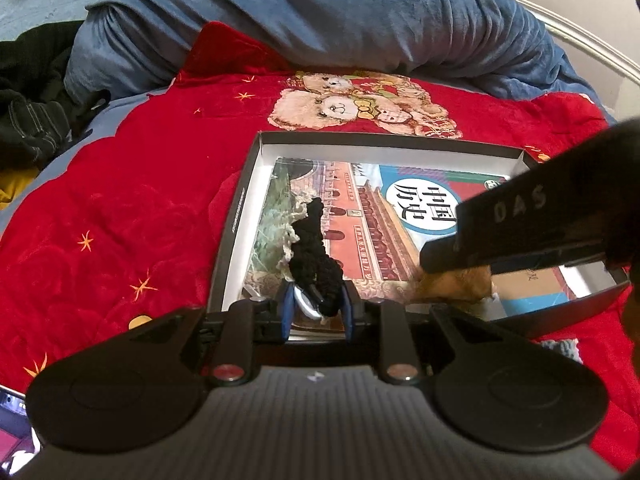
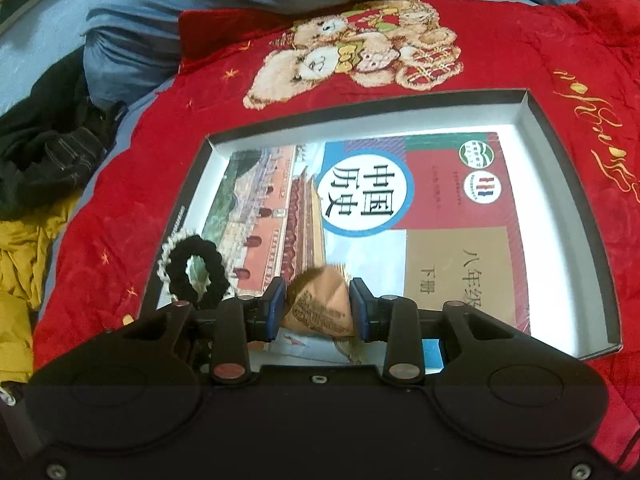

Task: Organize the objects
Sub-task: 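Lower and release scrunchie into box with left tool while right tool releases packet beside it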

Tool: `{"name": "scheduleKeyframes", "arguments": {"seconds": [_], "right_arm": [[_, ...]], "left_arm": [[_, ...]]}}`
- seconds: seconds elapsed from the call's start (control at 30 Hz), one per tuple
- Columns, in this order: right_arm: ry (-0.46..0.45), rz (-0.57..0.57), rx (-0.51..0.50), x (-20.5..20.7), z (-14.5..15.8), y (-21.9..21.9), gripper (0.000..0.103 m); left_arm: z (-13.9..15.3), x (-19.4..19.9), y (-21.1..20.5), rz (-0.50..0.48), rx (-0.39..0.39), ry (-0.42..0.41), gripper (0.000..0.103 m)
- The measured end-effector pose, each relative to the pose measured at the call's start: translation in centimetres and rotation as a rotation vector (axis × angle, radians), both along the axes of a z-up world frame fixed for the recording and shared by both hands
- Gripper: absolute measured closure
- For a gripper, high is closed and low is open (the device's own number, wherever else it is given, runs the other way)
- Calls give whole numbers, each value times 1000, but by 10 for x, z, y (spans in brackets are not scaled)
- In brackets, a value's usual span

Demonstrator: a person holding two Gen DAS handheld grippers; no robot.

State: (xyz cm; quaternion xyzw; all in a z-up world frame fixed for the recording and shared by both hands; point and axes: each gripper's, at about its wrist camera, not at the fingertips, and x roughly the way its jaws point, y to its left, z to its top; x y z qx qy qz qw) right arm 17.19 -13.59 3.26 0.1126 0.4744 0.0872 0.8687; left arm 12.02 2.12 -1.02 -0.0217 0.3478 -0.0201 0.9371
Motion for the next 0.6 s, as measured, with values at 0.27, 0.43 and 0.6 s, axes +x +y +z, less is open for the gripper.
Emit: {"name": "scheduleKeyframes", "arguments": {"seconds": [0.27,0.43,0.6], "right_arm": [[14,-3,-4,2,-6,5,69],[16,-8,7,4,-7,8,69],[14,-2,11,3,-8,11,69]], "left_arm": [[0,1,2,-1,-12,6,71],[0,2,2,-3,-16,9,66],[0,3,2,-5,-12,7,49]]}}
